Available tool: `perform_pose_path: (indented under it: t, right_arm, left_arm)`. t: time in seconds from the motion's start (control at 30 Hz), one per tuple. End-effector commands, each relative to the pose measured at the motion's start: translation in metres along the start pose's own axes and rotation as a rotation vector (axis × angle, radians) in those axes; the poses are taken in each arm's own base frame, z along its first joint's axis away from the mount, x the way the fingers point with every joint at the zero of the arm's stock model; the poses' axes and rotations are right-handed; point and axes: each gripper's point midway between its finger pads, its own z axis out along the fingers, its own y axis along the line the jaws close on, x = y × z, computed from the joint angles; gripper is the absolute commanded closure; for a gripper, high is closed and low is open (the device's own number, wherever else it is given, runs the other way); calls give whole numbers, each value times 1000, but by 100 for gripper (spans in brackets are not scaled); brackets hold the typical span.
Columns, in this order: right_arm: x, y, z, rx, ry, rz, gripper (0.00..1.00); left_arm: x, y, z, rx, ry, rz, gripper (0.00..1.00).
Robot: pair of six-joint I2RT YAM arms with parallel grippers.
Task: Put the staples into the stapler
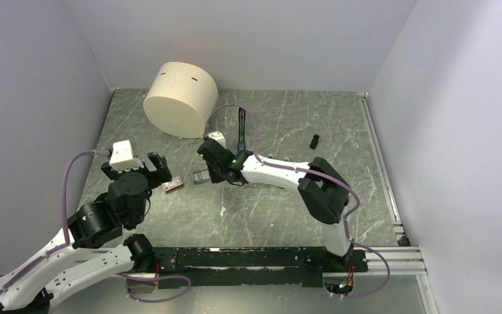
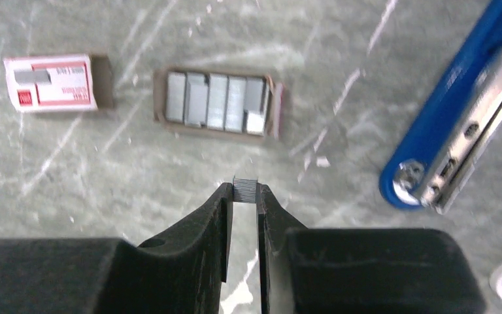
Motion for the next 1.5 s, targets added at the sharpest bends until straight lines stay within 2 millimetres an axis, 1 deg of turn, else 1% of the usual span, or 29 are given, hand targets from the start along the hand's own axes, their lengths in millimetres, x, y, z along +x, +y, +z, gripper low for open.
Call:
perform_pose_path:
  t: [0.0,0.1,0.23,0.4,0.53,0.6,0.7,0.8,0.87,1.0,1.1,1.23,1.37,1.47]
  right_arm:
    - [23,-12,-21,10,37,44,79]
    - [55,-28,-28,41,98,62,79]
    - [86,-43,-40,63,150,95,79]
    - [106,-46,-46,62,182,117,78]
    - [111,-49,-48,75,190,118,78]
    - [115,-51,-47,87,204,109,76]
    - [117,-55,-44,121,229,88,70]
    - [113,-57,-44,144,237,70,63]
    - [110,-58,-43,158,242,61,61]
    - [106,-55,-40,166,245,53,61]
    - [108,-56,-38,182,261,54,63]
    - [106,-59,-39,197,240,73,66]
    - [109,-59,-37,203,249,79,67]
    - [112,-58,-35,201,258,83,70]
  left_arm:
    - [-7,-7,-1,29,-8,-16,7]
    - [-8,-8,-1,37,-8,-20,8]
    - [-8,-10,-2,49,-7,-24,7]
    - [-7,-12,-3,66,-3,-30,8]
    - [-7,-13,-3,70,0,-30,7]
    - [-6,-13,-3,68,0,-29,7]
    - [-5,-13,-2,62,2,-26,7]
    - [-5,-14,-1,65,3,-22,7]
    - [-4,-15,-1,65,5,-18,7]
    - [-4,-15,-1,63,8,-11,7]
    - [-4,-14,-1,59,6,-14,7]
    - [-4,-14,-1,61,4,-20,7]
    - [-5,-13,-1,56,3,-20,7]
    - [-5,-12,-1,56,3,-23,7]
